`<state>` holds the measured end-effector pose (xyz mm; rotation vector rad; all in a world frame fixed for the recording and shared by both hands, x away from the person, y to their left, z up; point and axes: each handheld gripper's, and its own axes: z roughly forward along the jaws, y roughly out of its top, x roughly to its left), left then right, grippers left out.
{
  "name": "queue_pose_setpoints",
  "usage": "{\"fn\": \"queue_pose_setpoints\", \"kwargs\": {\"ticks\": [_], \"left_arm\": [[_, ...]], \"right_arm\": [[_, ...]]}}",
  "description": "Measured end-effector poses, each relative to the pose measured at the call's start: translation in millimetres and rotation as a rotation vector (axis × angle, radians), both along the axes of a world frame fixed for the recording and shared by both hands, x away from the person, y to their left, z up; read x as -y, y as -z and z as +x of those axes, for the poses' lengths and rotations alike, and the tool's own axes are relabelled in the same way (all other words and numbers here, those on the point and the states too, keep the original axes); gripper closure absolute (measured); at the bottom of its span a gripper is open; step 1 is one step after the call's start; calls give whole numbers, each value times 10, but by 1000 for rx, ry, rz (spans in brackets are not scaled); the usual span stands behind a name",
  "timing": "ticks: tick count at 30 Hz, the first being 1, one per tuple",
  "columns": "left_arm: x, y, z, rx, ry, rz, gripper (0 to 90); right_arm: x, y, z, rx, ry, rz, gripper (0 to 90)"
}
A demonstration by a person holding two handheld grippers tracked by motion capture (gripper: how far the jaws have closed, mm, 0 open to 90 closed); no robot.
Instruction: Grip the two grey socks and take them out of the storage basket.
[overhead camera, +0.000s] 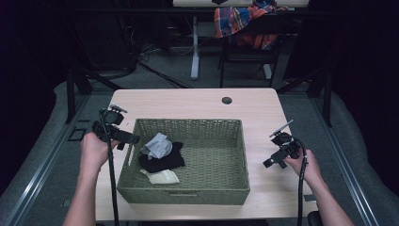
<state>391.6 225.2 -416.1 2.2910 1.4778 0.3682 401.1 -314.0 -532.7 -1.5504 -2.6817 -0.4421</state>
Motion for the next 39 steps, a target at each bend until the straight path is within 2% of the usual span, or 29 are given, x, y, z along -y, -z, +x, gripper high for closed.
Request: {"fn": "queue_pose_setpoints", "kwargs": {"ticks": [3,5,10,11,12,15,16,19,20,21,22,23,24,27,29,30,34,38,39], "left_arm": [[137,24,64,-2,46,-16,2],[228,54,121,-15,75,-8,3],[352,122,204,-32,105,6,26],[367,136,214,-35,106,8,77],[378,148,221,-39,111,11,77],[412,217,231,-51,124,25,206],[416,233,234,-58,131,30,206],[441,313,245,-72,158,36,303],[450,339,253,-84,166,37,349],[461,365,261,-94,170,43,354],[469,393,267,-105,179,46,373],[475,417,273,-117,185,48,415],[484,444,278,-125,186,50,421],[497,485,290,-142,194,67,508],[511,519,286,-139,206,68,585],[513,526,287,-141,213,73,624],[530,535,274,-139,221,77,758],[526,510,256,-130,212,75,813],[528,504,251,-130,214,76,823]], "right_arm": [[14,-19,21,-24,-34,-22,59],[11,-11,18,-19,-25,-15,60],[19,-8,18,-16,-19,-18,60],[20,-7,18,-17,-20,-18,60],[20,-7,18,-17,-20,-18,60],[19,-2,21,-19,-21,-20,60],[19,-2,21,-19,-21,-20,60],[16,-3,22,-22,-23,-17,60],[15,-3,21,-22,-23,-18,60],[14,-2,21,-22,-23,-19,60],[4,16,8,-8,1,-3,60],[4,19,9,-4,1,-8,60],[4,21,9,-4,1,-8,60],[13,1,25,-28,-24,-29,60],[11,4,20,-23,-19,-24,61],[2,19,8,-7,2,-9,61],[1,14,6,-8,1,-6,61],[15,-7,22,-24,-30,-24,62],[12,-6,18,-24,-22,-20,62]]}}
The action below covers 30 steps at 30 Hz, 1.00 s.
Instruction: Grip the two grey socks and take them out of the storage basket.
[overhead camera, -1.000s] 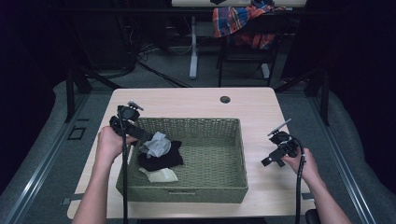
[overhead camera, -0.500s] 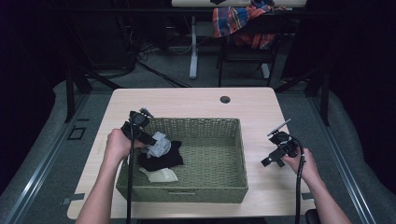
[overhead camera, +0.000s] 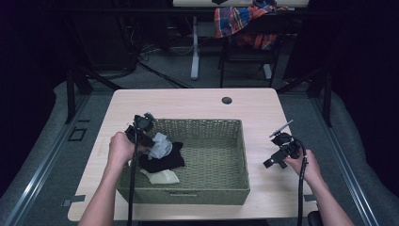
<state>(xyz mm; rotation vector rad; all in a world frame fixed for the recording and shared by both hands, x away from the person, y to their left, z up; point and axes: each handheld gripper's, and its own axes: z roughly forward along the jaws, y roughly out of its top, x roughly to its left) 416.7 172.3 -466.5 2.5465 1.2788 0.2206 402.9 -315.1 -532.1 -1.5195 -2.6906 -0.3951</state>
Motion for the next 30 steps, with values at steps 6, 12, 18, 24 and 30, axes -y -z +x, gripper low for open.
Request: {"fn": "queue_pose_setpoints", "kwargs": {"ticks": [6,12,18,24,30], "left_arm": [[17,-102,-51,27,12,9,842],[8,-206,-95,52,10,-12,842],[3,-323,-139,82,19,-30,843],[13,-442,-196,106,28,-34,845],[-3,-560,-227,117,31,-50,846]], "right_arm": [[2,1,1,3,-2,5,62],[3,-3,-1,3,-2,6,62],[-6,9,-15,26,24,12,62],[0,-11,-3,7,-8,-2,62],[0,0,-12,15,7,13,62]]}}
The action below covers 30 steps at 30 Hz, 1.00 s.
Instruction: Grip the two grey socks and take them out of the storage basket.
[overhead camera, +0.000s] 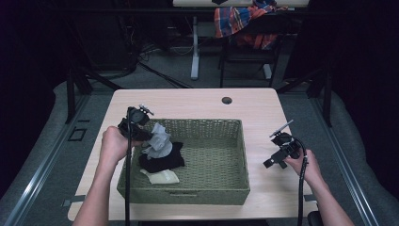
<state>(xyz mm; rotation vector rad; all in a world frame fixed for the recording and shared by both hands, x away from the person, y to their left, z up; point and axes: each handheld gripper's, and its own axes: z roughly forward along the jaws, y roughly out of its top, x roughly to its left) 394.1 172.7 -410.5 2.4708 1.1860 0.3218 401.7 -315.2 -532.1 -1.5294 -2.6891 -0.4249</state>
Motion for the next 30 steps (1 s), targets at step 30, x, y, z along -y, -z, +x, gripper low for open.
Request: {"fn": "queue_pose_setpoints", "kwargs": {"ticks": [30], "left_arm": [[-121,-531,213,4,14,-39,852]], "right_arm": [[22,-9,10,-2,8,-12,62]]}}
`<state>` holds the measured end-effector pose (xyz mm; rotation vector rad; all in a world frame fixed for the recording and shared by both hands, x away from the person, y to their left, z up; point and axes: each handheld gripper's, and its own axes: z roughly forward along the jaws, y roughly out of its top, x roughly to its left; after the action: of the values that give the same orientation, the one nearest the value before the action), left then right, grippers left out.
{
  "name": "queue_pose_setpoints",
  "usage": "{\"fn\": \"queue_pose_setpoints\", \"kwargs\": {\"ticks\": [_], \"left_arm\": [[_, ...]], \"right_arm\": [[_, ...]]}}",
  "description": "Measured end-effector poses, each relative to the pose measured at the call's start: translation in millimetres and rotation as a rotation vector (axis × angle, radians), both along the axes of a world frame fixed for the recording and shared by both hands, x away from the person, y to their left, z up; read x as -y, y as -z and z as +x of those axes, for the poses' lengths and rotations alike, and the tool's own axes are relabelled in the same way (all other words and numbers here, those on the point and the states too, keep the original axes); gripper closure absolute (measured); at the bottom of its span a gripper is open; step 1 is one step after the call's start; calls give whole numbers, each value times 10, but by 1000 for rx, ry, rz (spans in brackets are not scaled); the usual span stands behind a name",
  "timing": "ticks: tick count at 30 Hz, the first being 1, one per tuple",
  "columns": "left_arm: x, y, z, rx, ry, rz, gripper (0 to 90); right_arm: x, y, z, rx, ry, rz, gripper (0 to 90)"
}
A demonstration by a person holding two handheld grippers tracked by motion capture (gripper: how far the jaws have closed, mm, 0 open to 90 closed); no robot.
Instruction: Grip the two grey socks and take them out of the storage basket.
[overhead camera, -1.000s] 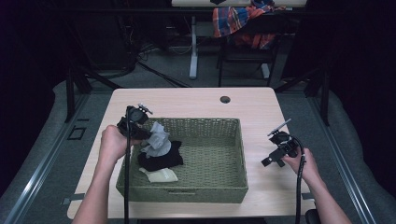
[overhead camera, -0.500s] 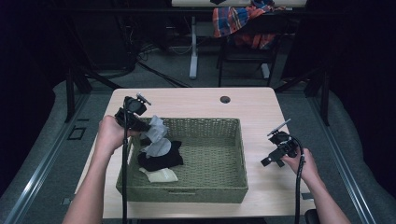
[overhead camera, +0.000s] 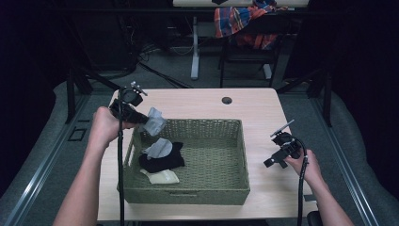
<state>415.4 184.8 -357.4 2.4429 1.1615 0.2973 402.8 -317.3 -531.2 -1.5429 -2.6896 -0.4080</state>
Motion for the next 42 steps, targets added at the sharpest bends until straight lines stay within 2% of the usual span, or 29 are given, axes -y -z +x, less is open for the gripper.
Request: {"fn": "queue_pose_setpoints", "kwargs": {"ticks": [3,4,5,10,11,14,15,17,23,25,26,28,30,31,34,36,40,42], "left_arm": [[-31,-36,30,-5,-2,-22,853],[-39,-54,37,-6,0,-22,853],[-44,-69,42,-2,-3,-21,853],[-80,-157,67,8,-19,-13,853],[-91,-173,74,10,-23,-10,853],[-127,-225,92,22,-40,3,853],[-137,-246,95,28,-45,3,853],[-158,-283,103,41,-54,12,852],[-252,-325,156,49,-89,24,852],[-292,-328,172,49,-102,32,852],[-316,-330,175,52,-110,35,852],[-371,-328,180,72,-130,60,852],[-443,-320,190,75,-149,65,852],[-482,-315,194,76,-157,67,852],[-600,-289,200,77,-187,60,852],[-672,-267,203,72,-205,56,852],[-806,-173,214,67,-242,50,852],[-858,-105,223,57,-251,47,852]], "right_arm": [[2,-2,6,-4,-6,-10,62],[-14,28,-20,23,35,34,62],[-9,12,-15,19,23,13,61],[0,-3,4,-4,-5,-2,61],[-20,30,-21,22,42,40,62],[1,-15,7,-10,-15,-7,62],[-1,3,-3,5,6,2,62],[2,2,2,-3,1,1,62],[-8,-1,1,-6,-1,1,61],[-9,0,2,-7,-1,-1,61],[-20,25,-17,16,29,27,61],[-8,-4,-7,6,3,5,61],[-5,-13,1,-9,-6,-6,61],[-20,13,-16,17,19,11,61],[-17,-9,-7,8,-6,-6,61],[-27,11,-17,20,16,6,62],[-33,17,-13,14,15,8,61],[-24,-2,2,-11,-19,-6,61]]}}
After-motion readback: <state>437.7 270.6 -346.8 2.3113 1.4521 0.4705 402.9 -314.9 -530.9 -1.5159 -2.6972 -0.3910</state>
